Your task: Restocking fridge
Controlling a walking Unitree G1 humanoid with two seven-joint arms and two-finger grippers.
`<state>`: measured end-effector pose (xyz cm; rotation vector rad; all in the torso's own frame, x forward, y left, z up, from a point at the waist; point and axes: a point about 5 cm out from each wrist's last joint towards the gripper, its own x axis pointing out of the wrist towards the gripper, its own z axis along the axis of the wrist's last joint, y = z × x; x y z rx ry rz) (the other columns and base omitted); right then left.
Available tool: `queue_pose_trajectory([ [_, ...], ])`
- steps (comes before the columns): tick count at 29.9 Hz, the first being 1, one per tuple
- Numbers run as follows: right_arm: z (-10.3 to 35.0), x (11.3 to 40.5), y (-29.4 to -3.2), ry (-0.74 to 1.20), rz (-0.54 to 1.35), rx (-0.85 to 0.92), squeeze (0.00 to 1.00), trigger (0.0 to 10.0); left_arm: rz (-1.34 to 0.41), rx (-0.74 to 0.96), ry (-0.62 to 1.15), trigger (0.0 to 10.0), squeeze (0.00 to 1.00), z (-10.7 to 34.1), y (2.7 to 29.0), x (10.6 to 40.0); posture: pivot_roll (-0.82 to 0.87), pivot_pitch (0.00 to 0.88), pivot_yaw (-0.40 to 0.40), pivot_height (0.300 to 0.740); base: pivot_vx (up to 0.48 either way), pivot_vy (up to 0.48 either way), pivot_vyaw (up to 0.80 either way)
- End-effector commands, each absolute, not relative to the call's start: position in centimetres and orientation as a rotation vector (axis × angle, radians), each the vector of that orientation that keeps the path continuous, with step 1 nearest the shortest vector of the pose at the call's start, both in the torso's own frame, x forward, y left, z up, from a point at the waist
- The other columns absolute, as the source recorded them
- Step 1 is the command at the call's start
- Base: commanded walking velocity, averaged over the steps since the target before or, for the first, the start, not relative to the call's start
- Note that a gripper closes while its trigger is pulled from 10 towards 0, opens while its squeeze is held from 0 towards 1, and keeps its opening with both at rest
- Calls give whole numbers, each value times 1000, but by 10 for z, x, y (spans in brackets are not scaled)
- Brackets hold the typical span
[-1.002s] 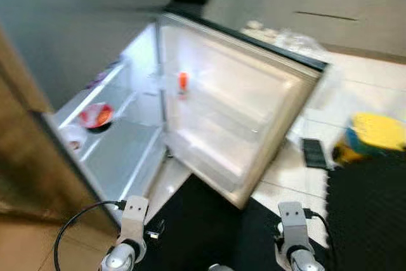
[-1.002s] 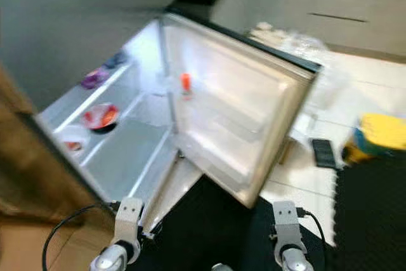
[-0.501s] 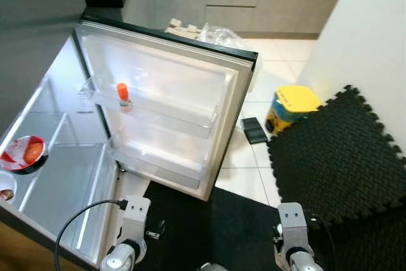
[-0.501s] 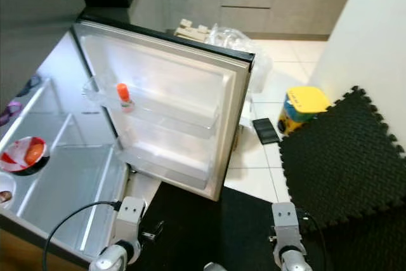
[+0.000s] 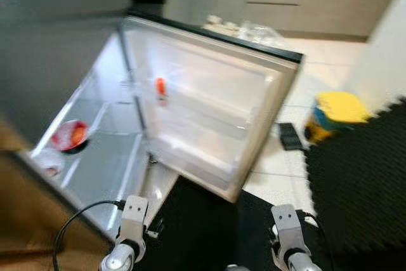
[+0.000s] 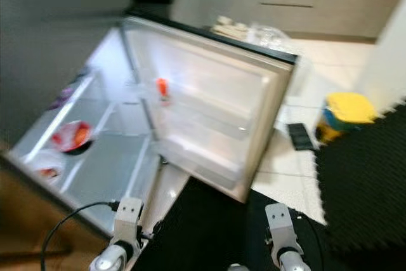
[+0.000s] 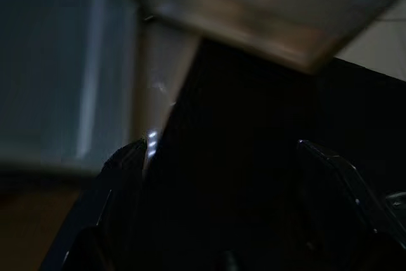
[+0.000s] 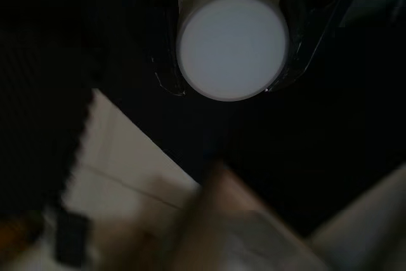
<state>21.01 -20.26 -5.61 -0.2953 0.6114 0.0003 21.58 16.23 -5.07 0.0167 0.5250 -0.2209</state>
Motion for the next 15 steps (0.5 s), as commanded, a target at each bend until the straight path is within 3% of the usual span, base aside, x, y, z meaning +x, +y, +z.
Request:
queue_pose_trajectory([
  [1,-57,208,-203,610,6,-295,0,10000,-211,12,545,10000,0,-55,163,210,-155,92,7,725,0,0,800],
  [2,-57,208,-202,606,5,-297,0,10000,-209,12,545,10000,0,-55,163,209,-155,92,7,725,0,0,800],
  [15,-56,209,-202,598,-8,-268,0,10000,-179,-10,543,10000,0,-55,167,209,-154,102,7,725,0,0,0],
])
